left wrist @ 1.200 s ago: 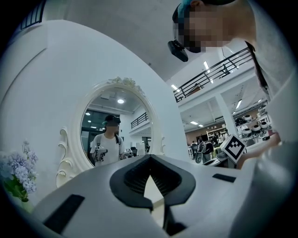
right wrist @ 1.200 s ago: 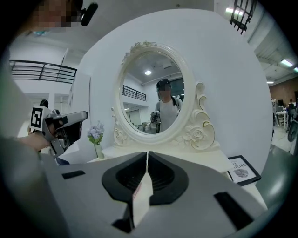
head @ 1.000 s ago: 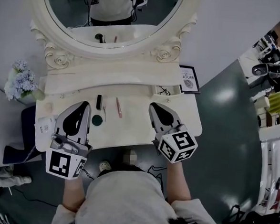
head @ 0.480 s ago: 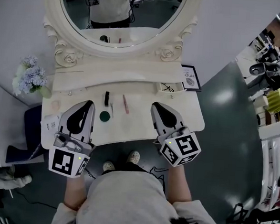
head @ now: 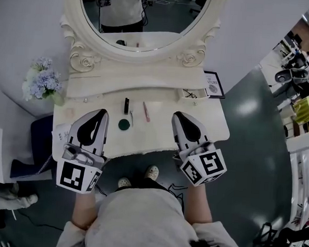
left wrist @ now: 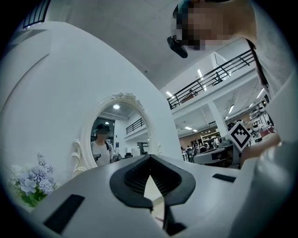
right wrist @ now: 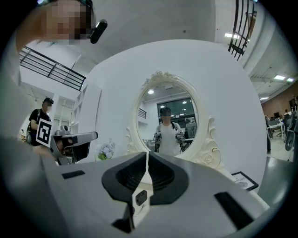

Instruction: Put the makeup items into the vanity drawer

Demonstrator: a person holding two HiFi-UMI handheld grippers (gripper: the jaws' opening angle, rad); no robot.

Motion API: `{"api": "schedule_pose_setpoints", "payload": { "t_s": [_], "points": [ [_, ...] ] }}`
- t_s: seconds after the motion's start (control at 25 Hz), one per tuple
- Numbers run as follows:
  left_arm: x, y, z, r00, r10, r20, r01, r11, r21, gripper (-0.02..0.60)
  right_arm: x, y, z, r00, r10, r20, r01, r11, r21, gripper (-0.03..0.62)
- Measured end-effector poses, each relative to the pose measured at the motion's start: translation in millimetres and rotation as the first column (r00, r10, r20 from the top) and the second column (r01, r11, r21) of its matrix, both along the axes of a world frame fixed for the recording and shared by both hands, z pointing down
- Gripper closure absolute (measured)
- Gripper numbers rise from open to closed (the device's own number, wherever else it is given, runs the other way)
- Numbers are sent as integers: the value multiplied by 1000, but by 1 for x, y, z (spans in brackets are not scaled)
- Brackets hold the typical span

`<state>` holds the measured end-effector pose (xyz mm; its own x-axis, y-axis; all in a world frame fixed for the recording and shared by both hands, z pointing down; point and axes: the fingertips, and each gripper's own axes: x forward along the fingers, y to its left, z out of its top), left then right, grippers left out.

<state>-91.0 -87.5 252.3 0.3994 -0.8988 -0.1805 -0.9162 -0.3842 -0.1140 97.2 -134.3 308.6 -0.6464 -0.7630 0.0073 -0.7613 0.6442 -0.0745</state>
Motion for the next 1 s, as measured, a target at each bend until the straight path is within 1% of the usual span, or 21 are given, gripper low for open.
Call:
{"api": "schedule_pose_setpoints", "payload": {
  "t_s": [0.44, 1.0],
  "points": [
    [-19, 27, -4, 1000, 11, -2, -11, 1000, 16, 568, -15, 33, -9, 1000, 26, -1, -26, 999, 42, 566],
    [-30, 47, -5, 1000, 25, -8, -24, 999, 23, 568, -25, 57, -16, 999, 49, 10, -49, 996, 76, 566]
  ]
}}
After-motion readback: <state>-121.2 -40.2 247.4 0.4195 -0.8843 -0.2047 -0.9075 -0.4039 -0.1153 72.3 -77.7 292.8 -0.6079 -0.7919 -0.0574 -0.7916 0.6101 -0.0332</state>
